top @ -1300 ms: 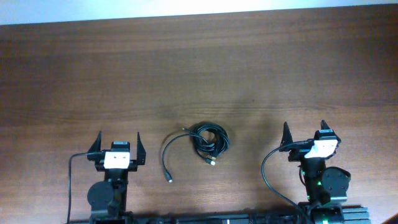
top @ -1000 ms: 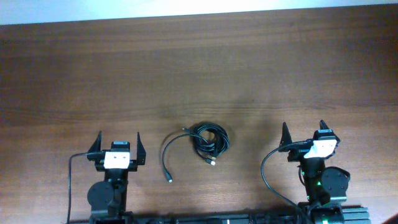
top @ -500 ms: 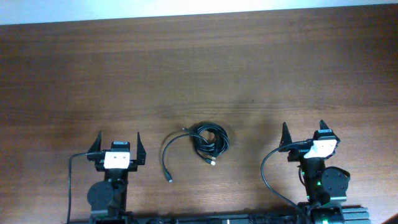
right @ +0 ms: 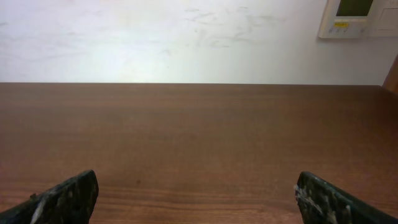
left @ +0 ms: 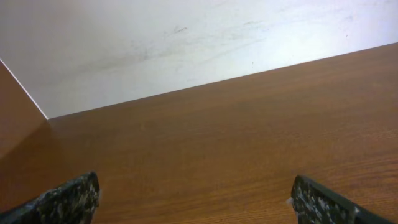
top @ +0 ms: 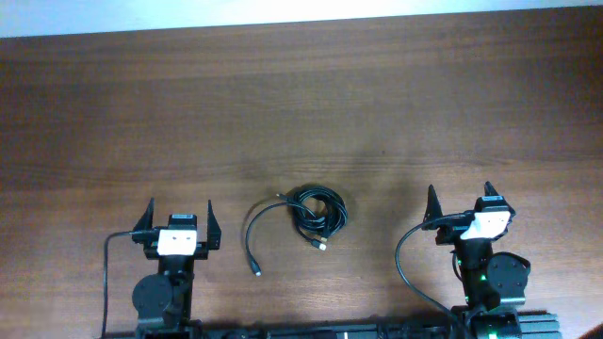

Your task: Untangle cables

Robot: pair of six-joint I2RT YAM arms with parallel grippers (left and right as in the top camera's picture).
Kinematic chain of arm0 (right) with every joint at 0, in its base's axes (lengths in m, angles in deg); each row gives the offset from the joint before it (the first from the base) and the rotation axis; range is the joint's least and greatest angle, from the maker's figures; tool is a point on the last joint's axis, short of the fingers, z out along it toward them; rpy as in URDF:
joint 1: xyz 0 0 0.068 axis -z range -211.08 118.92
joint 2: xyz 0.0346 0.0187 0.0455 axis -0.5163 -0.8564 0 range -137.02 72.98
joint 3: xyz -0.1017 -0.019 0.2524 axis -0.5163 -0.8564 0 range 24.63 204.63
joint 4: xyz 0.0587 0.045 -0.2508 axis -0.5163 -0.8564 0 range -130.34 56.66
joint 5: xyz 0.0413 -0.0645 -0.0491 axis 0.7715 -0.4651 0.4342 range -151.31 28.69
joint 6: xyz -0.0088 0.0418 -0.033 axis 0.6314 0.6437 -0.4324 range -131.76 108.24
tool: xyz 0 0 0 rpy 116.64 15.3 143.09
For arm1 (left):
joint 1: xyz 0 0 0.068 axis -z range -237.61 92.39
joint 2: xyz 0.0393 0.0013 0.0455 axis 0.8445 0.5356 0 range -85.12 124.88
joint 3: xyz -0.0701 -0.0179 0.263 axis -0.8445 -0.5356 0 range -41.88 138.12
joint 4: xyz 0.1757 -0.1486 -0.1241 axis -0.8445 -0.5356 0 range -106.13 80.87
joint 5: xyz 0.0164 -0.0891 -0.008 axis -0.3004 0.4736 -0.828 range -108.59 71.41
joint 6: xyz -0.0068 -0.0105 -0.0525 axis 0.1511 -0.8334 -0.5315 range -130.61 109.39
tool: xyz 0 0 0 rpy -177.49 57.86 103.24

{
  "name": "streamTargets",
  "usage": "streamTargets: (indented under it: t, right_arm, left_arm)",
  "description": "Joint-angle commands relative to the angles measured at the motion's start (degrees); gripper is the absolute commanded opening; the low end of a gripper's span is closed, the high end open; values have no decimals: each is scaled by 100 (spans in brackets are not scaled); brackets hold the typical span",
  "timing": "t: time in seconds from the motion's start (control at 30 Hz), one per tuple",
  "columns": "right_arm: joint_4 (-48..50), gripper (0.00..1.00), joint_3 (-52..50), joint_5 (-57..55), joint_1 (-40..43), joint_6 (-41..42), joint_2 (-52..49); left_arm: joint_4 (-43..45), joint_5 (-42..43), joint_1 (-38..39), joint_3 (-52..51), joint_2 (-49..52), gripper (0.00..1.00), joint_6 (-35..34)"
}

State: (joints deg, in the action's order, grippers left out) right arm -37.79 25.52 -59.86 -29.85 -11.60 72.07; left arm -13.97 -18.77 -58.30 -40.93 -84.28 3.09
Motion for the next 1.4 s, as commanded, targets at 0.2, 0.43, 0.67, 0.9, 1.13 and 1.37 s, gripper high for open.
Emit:
streamTargets:
  t: [0.2,0.43,0.67,0.9,1.13,1.37]
  right_arm:
    - [-2,99,-55,-66,-48,13,72]
    - [-2,99,-55,-68,-48,11,70]
    - [-2,99,-55,-68,-48,13,70]
    - [-2,99,-55,-66,-48,13,70]
    - [-2,99,-55,-68,-48,11,66]
    - [-2,99,-55,-66,-48,11,66]
  left_arm:
    - [9,44,-17,-42,-46,99,-76]
    - [9,44,-17,-42,-44,99,-76]
    - [9,44,-17,-42,-46,98,-76]
    - [9,44,-17,-42,-46,99,-76]
    - [9,46,-17,-42,-46,99,-76]
    - [1130,1064,-17,-39,-46,99,-549]
